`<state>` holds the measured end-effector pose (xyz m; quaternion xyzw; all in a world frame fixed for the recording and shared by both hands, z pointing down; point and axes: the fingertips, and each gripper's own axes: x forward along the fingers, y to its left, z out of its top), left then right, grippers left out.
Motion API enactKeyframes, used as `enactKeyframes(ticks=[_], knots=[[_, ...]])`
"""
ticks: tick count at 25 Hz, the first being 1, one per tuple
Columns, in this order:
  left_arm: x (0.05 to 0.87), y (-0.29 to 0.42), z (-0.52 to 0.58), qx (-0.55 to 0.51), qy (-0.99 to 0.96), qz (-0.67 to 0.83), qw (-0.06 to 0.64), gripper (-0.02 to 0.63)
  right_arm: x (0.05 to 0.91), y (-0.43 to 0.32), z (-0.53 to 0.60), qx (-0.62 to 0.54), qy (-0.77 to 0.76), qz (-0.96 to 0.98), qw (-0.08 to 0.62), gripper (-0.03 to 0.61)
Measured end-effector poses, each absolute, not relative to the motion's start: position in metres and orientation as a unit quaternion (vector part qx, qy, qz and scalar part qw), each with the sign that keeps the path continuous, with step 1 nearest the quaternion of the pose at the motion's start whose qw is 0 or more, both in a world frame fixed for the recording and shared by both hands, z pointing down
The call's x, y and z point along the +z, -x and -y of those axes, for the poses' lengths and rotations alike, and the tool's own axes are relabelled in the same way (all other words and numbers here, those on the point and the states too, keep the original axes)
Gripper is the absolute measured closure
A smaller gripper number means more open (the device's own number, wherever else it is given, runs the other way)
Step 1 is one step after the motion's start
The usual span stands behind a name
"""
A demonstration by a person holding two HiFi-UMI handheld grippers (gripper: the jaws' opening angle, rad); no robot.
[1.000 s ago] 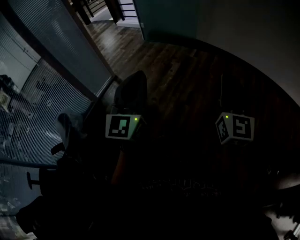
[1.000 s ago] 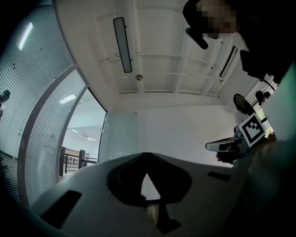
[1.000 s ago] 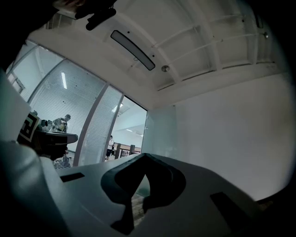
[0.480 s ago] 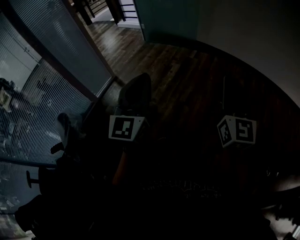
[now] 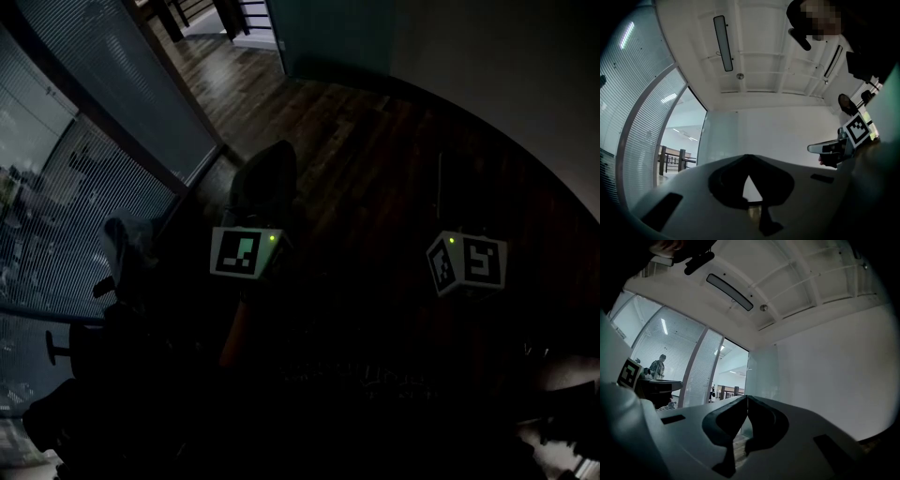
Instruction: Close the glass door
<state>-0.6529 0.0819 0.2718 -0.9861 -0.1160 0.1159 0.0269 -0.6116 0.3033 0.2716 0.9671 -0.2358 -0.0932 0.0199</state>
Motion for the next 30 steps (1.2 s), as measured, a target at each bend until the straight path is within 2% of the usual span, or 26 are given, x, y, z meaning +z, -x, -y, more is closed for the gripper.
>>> enactKeyframes(ticks=[9,24,30], knots=[[0.290,0.616,-0.089,0.097,0.989,0.109,0.025,0.614,0.284,0.571,-0.310,-0.084,-0.967,0.240,0.016,0.575],[0.285,0.431,-0.069,0.106,0.978,0.181,0.020,0.614,0.282,0.412,-0.281,-0.087,-0.977,0.194,0.017,0.575],[0.289,0.378,-0.071,0.097,0.974,0.204,0.015,0.614,0.288,0.367,-0.279,-0.080,-0.981,0.178,0.014,0.575]])
